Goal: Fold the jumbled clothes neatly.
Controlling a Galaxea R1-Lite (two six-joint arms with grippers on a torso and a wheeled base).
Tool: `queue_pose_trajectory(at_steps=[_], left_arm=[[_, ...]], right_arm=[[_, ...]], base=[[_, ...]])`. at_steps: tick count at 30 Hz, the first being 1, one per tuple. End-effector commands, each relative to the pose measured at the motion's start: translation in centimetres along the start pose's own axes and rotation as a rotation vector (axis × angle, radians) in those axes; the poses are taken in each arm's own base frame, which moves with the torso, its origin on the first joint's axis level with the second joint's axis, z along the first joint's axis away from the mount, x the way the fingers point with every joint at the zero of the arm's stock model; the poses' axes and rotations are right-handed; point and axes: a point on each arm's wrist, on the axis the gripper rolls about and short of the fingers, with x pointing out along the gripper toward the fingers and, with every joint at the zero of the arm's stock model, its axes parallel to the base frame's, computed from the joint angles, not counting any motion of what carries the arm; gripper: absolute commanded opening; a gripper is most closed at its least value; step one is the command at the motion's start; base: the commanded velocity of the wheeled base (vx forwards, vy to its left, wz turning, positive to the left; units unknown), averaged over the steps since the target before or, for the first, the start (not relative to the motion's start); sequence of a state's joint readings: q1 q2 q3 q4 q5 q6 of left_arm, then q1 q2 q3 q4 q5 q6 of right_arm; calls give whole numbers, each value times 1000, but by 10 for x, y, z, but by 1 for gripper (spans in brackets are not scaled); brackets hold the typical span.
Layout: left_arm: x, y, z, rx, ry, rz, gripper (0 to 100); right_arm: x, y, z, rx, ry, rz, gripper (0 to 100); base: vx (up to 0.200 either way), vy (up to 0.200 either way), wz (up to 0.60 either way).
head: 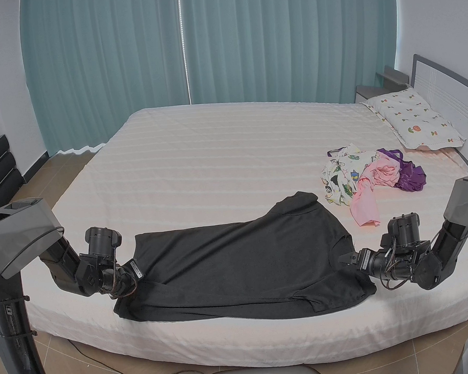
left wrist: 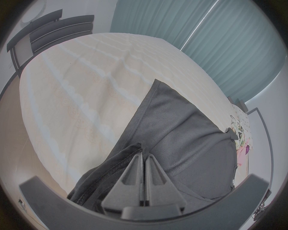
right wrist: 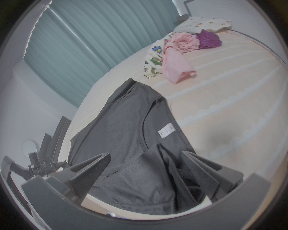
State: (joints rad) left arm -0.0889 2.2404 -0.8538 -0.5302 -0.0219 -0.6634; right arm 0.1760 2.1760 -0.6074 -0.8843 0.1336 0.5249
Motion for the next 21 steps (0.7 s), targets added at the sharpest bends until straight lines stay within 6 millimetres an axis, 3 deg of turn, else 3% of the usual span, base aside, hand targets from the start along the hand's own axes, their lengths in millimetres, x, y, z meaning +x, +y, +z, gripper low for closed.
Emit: queue_pose_trajectory(at_steps=[1, 12, 13, 21], left_arm=[[-2, 1, 0, -10, 1, 1, 0], [-2, 1, -1, -18, 4, 0, 0], [-2, 1, -1, -18, 3, 1, 0], [-2, 1, 0, -19, 0, 2, 0]], right_arm=[[21, -3, -3, -35, 33, 18, 100], [40, -6, -4, -49, 90, 59, 100], [41, -6, -4, -49, 92, 59, 0], [36, -6, -3, -40, 81, 64, 0]], base=[[0, 0, 0], [0, 0, 0], [0, 0, 0], [0, 0, 0]])
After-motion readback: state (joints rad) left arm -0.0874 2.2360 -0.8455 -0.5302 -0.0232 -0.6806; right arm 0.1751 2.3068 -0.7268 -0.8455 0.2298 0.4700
